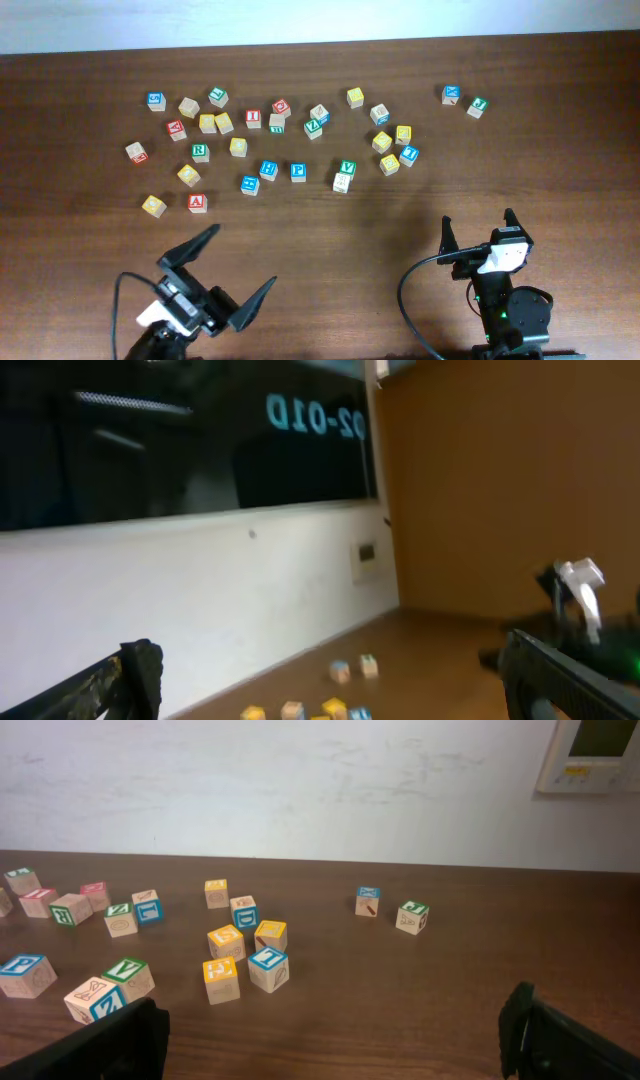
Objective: Spell out ICRA
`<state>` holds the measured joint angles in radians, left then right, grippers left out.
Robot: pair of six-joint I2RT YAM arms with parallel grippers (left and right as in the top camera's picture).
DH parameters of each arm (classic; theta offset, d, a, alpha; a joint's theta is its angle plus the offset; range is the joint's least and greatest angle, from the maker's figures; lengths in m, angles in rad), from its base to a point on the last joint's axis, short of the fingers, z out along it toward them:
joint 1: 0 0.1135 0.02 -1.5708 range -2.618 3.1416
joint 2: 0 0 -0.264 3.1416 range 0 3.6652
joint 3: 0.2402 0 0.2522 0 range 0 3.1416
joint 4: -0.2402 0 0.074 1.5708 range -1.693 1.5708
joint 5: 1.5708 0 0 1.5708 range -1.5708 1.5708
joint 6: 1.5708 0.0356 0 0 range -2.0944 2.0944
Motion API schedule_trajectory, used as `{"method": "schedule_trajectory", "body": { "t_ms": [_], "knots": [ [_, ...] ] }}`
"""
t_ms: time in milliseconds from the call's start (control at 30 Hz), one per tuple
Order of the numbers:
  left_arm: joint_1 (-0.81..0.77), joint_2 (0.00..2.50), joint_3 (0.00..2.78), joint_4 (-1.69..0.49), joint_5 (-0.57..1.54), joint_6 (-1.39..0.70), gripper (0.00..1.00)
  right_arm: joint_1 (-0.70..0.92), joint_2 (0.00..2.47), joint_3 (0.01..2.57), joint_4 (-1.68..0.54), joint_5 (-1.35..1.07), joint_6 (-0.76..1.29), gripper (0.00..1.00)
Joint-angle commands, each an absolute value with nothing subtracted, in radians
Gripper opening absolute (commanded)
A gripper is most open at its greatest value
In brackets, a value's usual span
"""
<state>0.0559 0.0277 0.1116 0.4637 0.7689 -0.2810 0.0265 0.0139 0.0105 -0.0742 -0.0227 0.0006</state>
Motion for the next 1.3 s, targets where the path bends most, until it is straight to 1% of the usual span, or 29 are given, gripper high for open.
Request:
{"method": "schedule_trajectory", "body": {
  "t_ms": [0,67,167,233,333,433,467,500,533,633,767,900,1000,1100,1133,1167,1267],
  "knots": [
    [0.06,0.067,0.247,0.446,0.646,-0.313,0.99,0.019,0.012,0.006,-0.079,-0.014,0.007,0.98],
    [0.06,0.118,0.319,0.433,0.646,-0.313,0.99,0.019,0.012,0.006,-0.079,-0.014,0.008,0.98],
    [0.06,0.246,0.476,0.321,0.651,-0.313,0.99,0.019,0.012,0.006,-0.079,-0.014,0.008,0.98],
    [0.06,0.33,0.568,0.236,0.67,-0.264,0.99,0.019,0.012,0.006,-0.079,-0.014,0.008,0.98],
    [0.06,0.468,0.721,0.008,0.687,-0.154,0.99,0.019,0.012,0.006,-0.08,-0.014,0.008,0.98],
    [0.06,0.644,0.932,-0.375,0.648,0.029,0.99,0.019,0.012,0.006,-0.079,-0.014,0.008,0.98],
    [0.06,0.694,0.978,-0.441,0.643,0.057,0.99,0.019,0.012,0.006,-0.08,-0.014,0.007,0.98],
    [0.06,0.727,1.0,-0.457,0.666,0.058,0.99,0.019,0.012,0.006,-0.079,-0.014,0.008,0.98],
    [0.06,0.756,1.005,-0.464,0.742,0.058,0.99,0.019,0.012,0.006,-0.079,-0.014,0.007,0.98],
    [0.06,0.795,1.005,-0.514,0.798,0.05,0.99,0.019,0.012,0.006,-0.079,-0.014,0.008,0.98],
    [0.06,0.809,1.012,-0.522,0.775,0.015,0.99,0.019,0.012,0.006,-0.079,-0.014,0.007,0.98],
    [0.059,0.863,1.107,-0.69,0.636,0.013,0.99,0.019,0.012,0.006,-0.079,-0.014,0.007,0.98],
    [0.059,0.962,1.239,-0.888,0.559,0.038,0.99,0.019,0.012,0.006,-0.079,-0.014,0.008,0.98],
    [0.059,1.066,1.358,-1.094,0.374,0.047,0.99,0.019,0.012,0.006,-0.079,-0.014,0.007,0.98],
    [0.059,1.084,1.368,-1.112,0.364,0.046,0.99,0.019,0.012,0.006,-0.079,-0.014,0.007,0.98],
    [0.059,1.093,1.368,-1.112,0.396,0.046,0.99,0.019,0.012,0.006,-0.079,-0.014,0.008,0.98],
    [0.059,1.108,1.368,-1.112,0.587,0.046,0.99,0.019,0.012,0.006,-0.079,-0.014,0.008,0.98]
  ]
}}
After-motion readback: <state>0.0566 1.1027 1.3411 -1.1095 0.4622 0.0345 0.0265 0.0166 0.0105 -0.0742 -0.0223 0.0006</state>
